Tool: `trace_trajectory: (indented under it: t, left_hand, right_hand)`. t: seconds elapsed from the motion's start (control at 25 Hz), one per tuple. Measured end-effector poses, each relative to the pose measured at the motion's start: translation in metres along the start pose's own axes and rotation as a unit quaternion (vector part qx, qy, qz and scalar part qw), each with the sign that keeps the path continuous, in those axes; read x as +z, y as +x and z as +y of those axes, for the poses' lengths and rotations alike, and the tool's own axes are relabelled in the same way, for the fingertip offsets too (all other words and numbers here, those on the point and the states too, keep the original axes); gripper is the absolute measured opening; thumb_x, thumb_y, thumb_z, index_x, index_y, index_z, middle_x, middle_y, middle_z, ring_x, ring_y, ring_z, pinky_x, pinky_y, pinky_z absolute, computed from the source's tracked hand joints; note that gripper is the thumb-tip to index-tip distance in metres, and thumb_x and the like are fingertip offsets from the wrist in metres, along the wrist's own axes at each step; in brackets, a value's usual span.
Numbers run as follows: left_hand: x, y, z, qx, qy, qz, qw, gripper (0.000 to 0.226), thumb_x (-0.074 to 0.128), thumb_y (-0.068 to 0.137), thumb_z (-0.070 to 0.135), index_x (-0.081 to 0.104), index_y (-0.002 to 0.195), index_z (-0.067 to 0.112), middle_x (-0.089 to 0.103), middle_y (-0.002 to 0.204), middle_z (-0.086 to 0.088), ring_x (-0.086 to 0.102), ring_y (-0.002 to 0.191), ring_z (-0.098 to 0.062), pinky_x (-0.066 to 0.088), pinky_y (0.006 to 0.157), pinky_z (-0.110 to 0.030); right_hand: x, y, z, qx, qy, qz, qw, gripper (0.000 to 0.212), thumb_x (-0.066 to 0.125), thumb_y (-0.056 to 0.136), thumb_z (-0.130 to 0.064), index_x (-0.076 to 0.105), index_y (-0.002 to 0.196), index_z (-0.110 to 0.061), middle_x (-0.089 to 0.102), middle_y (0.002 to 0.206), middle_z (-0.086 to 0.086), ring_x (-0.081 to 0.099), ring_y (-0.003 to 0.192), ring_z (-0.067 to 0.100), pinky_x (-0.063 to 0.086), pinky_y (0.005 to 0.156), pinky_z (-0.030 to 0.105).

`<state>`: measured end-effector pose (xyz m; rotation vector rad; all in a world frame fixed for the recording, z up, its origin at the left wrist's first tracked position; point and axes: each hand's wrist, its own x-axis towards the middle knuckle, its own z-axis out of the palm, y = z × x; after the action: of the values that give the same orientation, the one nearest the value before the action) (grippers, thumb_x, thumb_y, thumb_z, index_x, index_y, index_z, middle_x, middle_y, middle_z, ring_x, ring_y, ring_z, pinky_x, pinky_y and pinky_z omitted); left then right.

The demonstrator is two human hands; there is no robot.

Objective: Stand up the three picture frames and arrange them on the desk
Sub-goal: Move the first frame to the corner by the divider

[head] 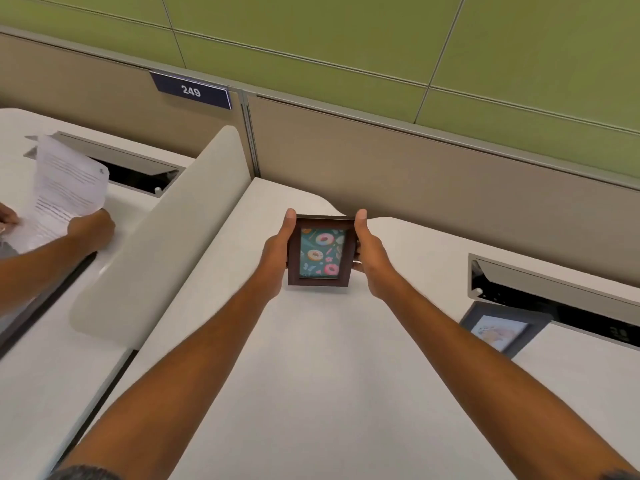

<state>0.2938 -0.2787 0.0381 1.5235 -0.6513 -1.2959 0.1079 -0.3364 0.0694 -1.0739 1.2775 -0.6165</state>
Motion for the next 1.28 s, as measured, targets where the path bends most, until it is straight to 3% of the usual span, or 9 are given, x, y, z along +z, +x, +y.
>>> trace_trajectory:
  t: [0.24,0.32,0.44,0.6,0.76,0.88,1.04,1.28]
  left_hand:
    - [-0.05,0.059,0.037,0.018,-0.024,0.041,0.999,0.071,0.052,0.07,0.103,0.083,0.103,0.048,0.086,0.109,0.008,0.083,0.096,-0.01,0.057,0.084,-0.037]
    - [-0.061,0.08,0.044,0.022,-0.038,0.056,0.997,0.071,0.055,0.068,0.102,0.084,0.103,0.048,0.085,0.109,0.01,0.083,0.096,-0.008,0.057,0.083,-0.036]
    - [-0.076,0.111,0.053,0.028,-0.05,0.083,0.995,0.088,0.057,0.062,0.103,0.081,0.116,0.039,0.085,0.111,0.012,0.083,0.096,-0.007,0.058,0.084,-0.036]
    - [-0.093,0.147,0.059,0.025,-0.046,0.088,0.995,0.081,0.049,0.075,0.098,0.08,0.117,0.036,0.085,0.112,0.009,0.083,0.1,-0.011,0.058,0.095,-0.04]
    - [-0.102,0.177,0.063,0.025,-0.043,0.109,0.993,0.072,0.045,0.081,0.094,0.08,0.109,0.038,0.086,0.107,0.011,0.083,0.093,-0.008,0.057,0.085,-0.036]
    - [-0.104,0.193,0.064,0.024,-0.044,0.113,0.992,0.071,0.042,0.084,0.093,0.082,0.108,0.039,0.086,0.105,0.012,0.083,0.09,-0.007,0.055,0.08,-0.035]
    - [-0.107,0.205,0.063,0.029,-0.051,0.12,0.991,0.063,0.039,0.09,0.089,0.085,0.091,0.046,0.086,0.101,0.014,0.083,0.086,-0.006,0.054,0.076,-0.035]
    - [-0.111,0.21,0.066,0.026,-0.047,0.132,0.99,0.065,0.04,0.09,0.089,0.078,0.105,0.039,0.085,0.097,0.017,0.084,0.086,-0.006,0.059,0.067,-0.029]
  right_hand:
    - [0.05,0.068,-0.041,-0.005,-0.004,-0.044,0.999,0.071,0.039,0.097,-0.083,0.072,0.125,-0.026,0.081,0.115,-0.004,0.075,0.107,0.015,0.058,0.097,0.041]
    - [0.065,0.093,-0.05,-0.001,-0.011,-0.057,0.998,0.066,0.039,0.096,-0.084,0.073,0.115,-0.03,0.082,0.103,-0.009,0.076,0.101,0.013,0.059,0.089,0.037]
    - [0.085,0.133,-0.06,-0.001,-0.021,-0.072,0.997,0.064,0.036,0.095,-0.085,0.071,0.107,-0.033,0.082,0.085,-0.016,0.075,0.095,0.009,0.057,0.08,0.033]
    - [0.106,0.178,-0.068,0.003,-0.023,-0.091,0.996,0.071,0.034,0.094,-0.088,0.072,0.111,-0.03,0.081,0.102,-0.006,0.074,0.102,0.016,0.057,0.094,0.043]
    - [0.117,0.214,-0.074,0.006,-0.023,-0.102,0.994,0.075,0.033,0.093,-0.089,0.072,0.116,-0.028,0.079,0.106,-0.004,0.073,0.105,0.019,0.054,0.105,0.048]
    - [0.122,0.234,-0.077,0.008,-0.028,-0.097,0.995,0.072,0.032,0.092,-0.09,0.071,0.107,-0.032,0.078,0.102,-0.005,0.072,0.102,0.017,0.053,0.106,0.048]
    - [0.13,0.248,-0.082,0.006,-0.037,-0.105,0.994,0.072,0.03,0.092,-0.09,0.072,0.105,-0.033,0.079,0.101,-0.006,0.073,0.103,0.018,0.052,0.106,0.048]
    - [0.137,0.256,-0.084,0.005,-0.05,-0.1,0.994,0.071,0.029,0.095,-0.087,0.072,0.103,-0.032,0.082,0.083,-0.012,0.076,0.095,0.017,0.055,0.099,0.045]
